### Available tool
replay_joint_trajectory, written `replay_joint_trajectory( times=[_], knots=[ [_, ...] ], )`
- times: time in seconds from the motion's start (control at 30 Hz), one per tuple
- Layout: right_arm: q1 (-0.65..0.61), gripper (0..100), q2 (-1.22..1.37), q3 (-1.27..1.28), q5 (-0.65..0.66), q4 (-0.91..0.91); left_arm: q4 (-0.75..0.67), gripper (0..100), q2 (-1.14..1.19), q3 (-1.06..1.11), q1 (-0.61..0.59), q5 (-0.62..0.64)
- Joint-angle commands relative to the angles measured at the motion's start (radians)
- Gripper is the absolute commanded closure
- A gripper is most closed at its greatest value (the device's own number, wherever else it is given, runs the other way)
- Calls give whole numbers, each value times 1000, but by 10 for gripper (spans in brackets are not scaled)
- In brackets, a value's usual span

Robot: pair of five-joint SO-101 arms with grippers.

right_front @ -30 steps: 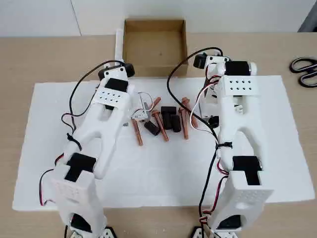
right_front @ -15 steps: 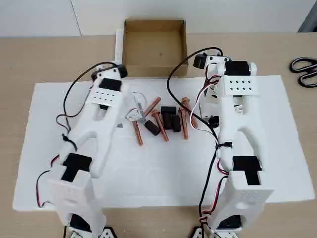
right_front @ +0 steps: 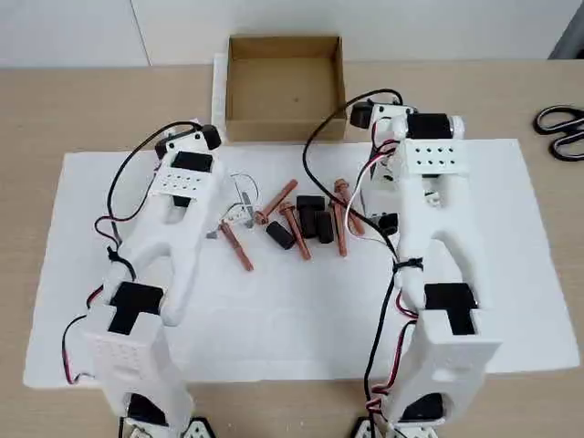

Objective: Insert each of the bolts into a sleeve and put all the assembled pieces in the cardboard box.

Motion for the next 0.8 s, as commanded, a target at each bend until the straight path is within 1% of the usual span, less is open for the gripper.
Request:
replay_joint_trajectory(
  times=[0.0, 0.23, 0.3, 0.43, 0.5, 0.77],
  knots=[
    [-16, 995, -10, -8, 6, -16, -34, 791, -46, 4, 0, 5],
    [-19, 995, -7, -8, 6, -27, -49, 795, 11, 4, 11, 5],
    [-19, 995, -7, -8, 6, -27, -60, 833, 17, 4, 11, 5],
    [-19, 995, -7, -8, 6, -27, -83, 954, 20, 4, 11, 3],
    [-19, 995, -7, -8, 6, -27, -94, 979, 21, 4, 11, 2],
    [-19, 995, -7, -8, 6, -27, -92, 982, 20, 4, 11, 2]
  ],
)
